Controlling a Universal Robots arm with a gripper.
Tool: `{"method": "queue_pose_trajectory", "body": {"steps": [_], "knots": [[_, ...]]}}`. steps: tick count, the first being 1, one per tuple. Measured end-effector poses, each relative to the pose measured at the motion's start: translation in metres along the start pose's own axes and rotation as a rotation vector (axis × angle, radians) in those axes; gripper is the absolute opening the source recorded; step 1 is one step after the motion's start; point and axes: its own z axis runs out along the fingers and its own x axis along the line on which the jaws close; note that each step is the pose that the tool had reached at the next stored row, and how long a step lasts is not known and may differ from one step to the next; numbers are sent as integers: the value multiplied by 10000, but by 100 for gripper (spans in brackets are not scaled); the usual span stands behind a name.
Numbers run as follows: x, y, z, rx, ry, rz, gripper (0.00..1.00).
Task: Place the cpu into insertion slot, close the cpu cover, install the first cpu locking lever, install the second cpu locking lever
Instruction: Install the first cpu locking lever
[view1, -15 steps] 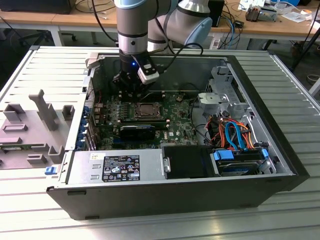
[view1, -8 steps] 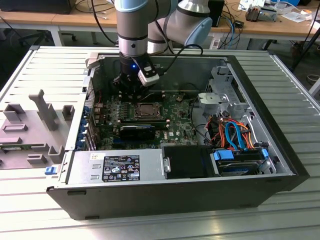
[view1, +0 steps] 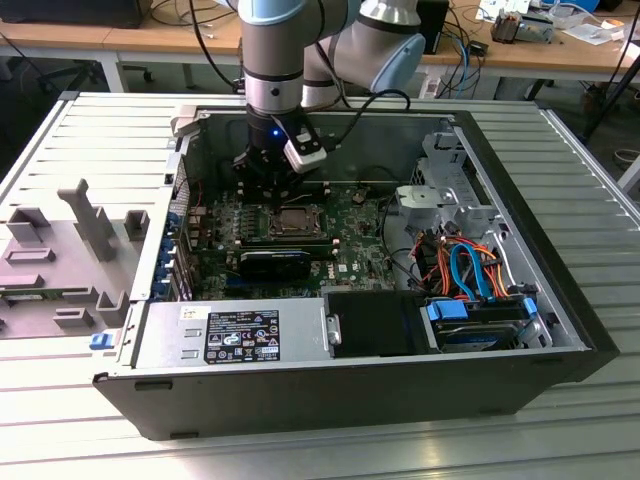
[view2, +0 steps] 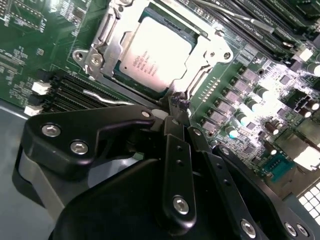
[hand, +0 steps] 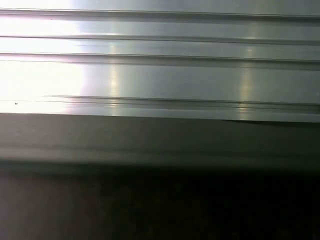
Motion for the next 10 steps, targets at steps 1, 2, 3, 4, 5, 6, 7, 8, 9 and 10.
{"method": "queue_pose_trajectory", "body": {"steps": [1,2,3,4,5,6,7,8,9,10], "knots": [[-20,-1,0,0,3,-12,11],[-33,-2,0,0,4,-20,11],[-45,-3,1,0,6,-27,11],[-58,-4,1,-1,8,-34,11],[-68,-5,1,-1,9,-40,11],[-79,-7,2,-1,11,-45,11],[-89,-9,2,-1,13,-50,11],[-100,-11,3,-1,14,-54,11],[-120,-16,3,1,19,-61,11],[-136,-21,4,1,20,-68,11]]}}
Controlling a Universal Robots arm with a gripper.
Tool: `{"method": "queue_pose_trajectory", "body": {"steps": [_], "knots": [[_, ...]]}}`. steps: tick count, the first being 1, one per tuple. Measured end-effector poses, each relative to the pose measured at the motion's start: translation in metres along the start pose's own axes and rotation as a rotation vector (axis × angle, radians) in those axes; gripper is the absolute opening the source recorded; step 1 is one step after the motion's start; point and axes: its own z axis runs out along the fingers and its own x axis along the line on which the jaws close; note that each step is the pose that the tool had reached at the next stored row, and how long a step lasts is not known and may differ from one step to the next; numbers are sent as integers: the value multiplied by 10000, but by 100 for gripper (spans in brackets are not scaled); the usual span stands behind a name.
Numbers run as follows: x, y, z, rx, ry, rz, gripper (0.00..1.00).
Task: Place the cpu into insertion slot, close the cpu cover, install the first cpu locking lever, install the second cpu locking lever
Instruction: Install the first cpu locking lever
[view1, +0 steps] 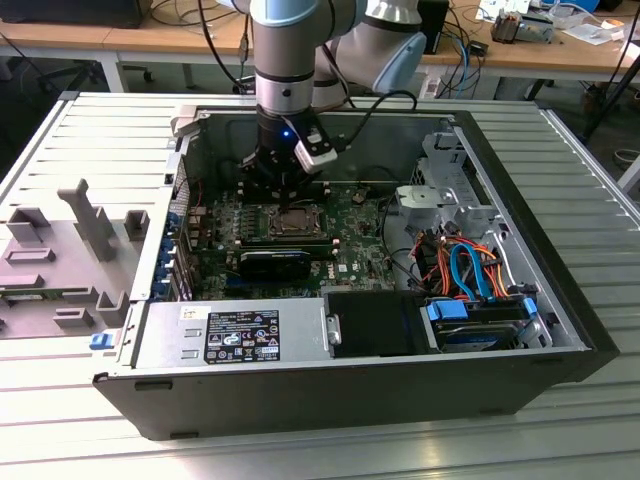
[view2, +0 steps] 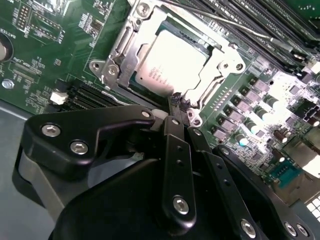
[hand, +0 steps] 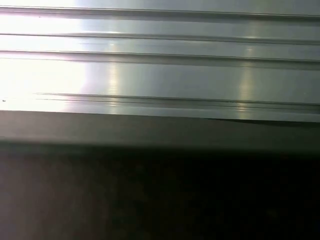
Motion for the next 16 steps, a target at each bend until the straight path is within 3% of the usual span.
{"method": "queue_pose_trajectory", "body": {"steps": [9,14,16], "knots": [[-46,-89,9,-4,4,-16,11],[-36,-106,-106,-4,-17,-14,11],[5,-106,-127,-1,-66,-10,11]]}}
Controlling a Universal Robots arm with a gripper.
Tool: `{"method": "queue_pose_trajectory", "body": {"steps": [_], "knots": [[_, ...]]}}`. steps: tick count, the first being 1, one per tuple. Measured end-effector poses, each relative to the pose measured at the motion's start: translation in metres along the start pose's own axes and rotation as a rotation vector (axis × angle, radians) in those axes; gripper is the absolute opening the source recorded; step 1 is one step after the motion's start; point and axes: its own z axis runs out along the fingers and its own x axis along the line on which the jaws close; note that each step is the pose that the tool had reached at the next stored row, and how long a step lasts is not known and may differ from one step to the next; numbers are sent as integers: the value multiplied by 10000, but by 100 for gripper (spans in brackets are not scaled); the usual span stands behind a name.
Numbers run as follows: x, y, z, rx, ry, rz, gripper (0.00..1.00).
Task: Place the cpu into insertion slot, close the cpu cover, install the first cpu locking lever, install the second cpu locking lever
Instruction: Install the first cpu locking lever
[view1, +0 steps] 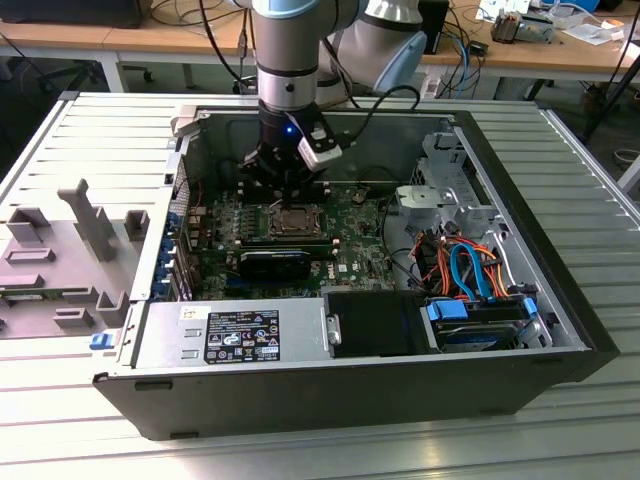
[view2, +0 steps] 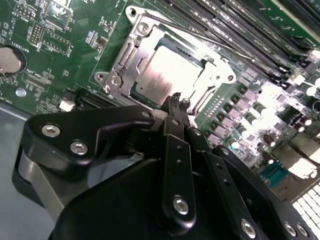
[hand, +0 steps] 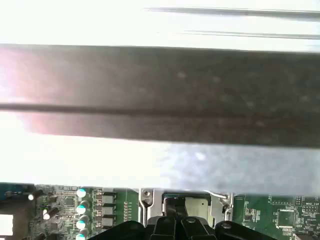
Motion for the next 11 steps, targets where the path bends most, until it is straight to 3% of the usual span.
{"method": "queue_pose_trajectory", "body": {"steps": [5,6,7,11], "knots": [[145,6,-2,-81,-86,6,11],[166,7,-2,-123,-90,5,11],[181,8,2,-233,-95,0,11],[184,11,13,-228,-105,-161,11]]}}
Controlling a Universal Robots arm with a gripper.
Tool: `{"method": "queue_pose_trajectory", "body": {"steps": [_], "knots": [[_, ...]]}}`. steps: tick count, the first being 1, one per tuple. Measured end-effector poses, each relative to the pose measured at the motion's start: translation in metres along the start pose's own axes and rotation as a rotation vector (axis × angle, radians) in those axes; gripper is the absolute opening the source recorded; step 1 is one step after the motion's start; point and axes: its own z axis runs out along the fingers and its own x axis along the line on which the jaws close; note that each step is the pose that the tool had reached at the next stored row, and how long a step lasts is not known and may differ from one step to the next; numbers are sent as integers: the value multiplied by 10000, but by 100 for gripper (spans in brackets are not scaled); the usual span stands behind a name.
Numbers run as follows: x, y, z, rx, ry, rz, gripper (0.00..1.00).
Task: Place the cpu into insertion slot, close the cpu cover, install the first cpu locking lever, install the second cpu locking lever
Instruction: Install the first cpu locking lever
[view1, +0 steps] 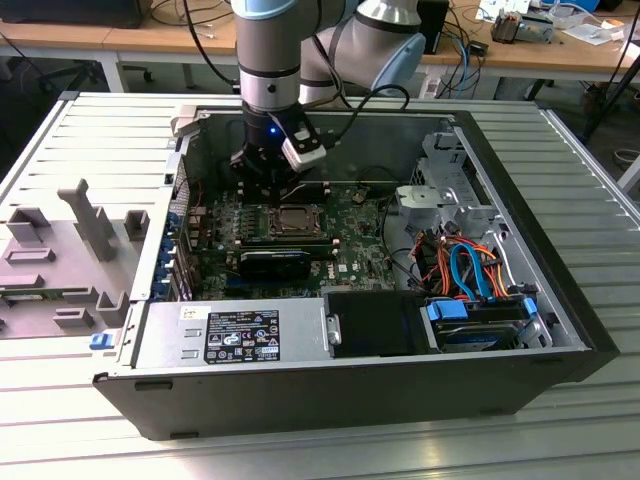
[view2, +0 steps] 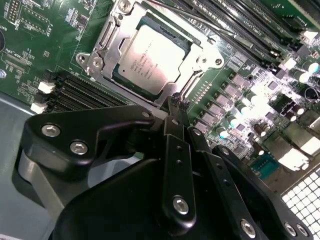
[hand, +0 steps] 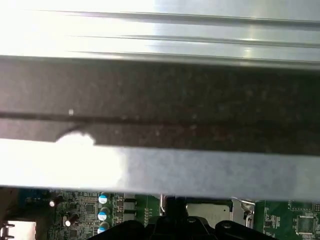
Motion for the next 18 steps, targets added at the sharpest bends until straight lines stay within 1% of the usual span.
{"method": "queue_pose_trajectory", "body": {"steps": [3,10,13,18], "knots": [[-2,26,13,50,-2,-91,11],[-8,147,27,52,-4,-115,11],[-9,156,35,53,-7,-185,11],[-13,172,58,50,-23,-448,11]]}}
